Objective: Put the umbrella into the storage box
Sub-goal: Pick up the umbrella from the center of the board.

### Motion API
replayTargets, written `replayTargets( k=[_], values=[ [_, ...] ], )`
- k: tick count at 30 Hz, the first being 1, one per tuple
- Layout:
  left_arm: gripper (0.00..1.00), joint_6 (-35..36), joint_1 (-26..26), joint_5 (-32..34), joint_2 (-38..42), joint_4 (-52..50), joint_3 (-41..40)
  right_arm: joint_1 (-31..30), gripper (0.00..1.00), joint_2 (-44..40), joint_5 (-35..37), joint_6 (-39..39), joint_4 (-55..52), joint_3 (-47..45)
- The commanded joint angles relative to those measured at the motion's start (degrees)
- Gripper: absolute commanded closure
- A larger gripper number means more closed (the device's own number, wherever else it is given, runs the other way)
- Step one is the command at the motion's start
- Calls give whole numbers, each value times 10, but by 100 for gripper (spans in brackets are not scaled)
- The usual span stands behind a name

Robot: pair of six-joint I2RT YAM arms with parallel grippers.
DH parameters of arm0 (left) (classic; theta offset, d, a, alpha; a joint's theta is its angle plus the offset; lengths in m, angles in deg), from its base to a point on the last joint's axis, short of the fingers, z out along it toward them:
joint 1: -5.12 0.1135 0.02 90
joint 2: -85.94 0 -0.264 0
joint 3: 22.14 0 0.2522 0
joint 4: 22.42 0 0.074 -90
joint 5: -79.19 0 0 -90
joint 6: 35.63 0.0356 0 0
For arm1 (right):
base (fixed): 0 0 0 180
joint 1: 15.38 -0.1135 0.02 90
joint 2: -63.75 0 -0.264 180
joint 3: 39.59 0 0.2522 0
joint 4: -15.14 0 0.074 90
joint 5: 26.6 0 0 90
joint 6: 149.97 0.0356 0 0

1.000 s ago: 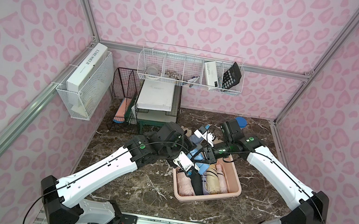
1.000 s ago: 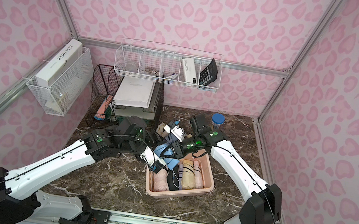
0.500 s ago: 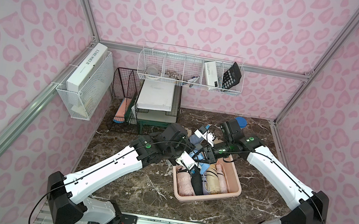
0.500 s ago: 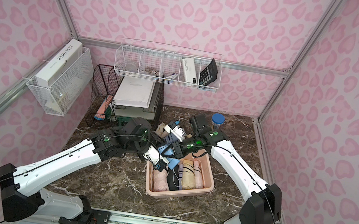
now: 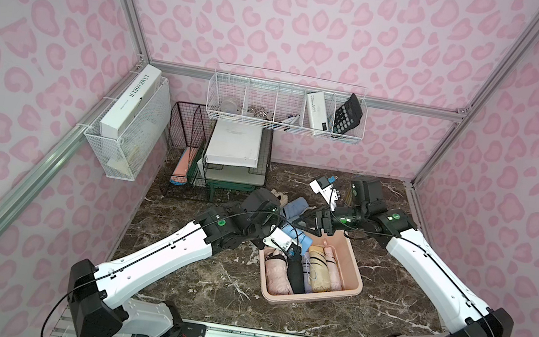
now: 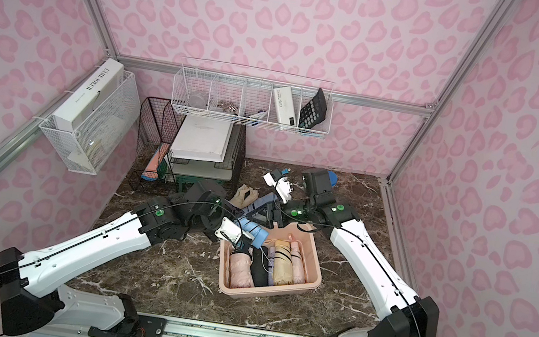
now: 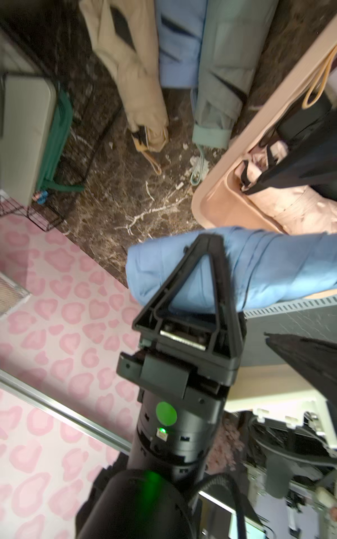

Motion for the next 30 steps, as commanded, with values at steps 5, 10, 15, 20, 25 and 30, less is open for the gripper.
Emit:
replayTargets(
  k=[5, 10, 15, 20, 25, 30],
  values=[
    [70, -173, -26, 9, 36, 36, -37, 65, 23, -85, 133, 119, 142, -81],
    [70, -344, -98, 50, 47, 28, -41, 94, 25, -117, 310, 106, 30, -90],
    [71, -556, -129, 63, 38, -4, -10, 97, 26, -101, 408, 84, -78, -89],
    [70, -734, -139, 41, 22, -39, 9, 97, 27, -82, 422, 67, -122, -107],
    [70, -870, -147, 43, 9, -55, 0, 97, 30, -79, 454, 58, -138, -146],
    [69, -962, -147, 43, -15, -88, 19, 97, 39, -68, 433, 39, -148, -165]
  ],
)
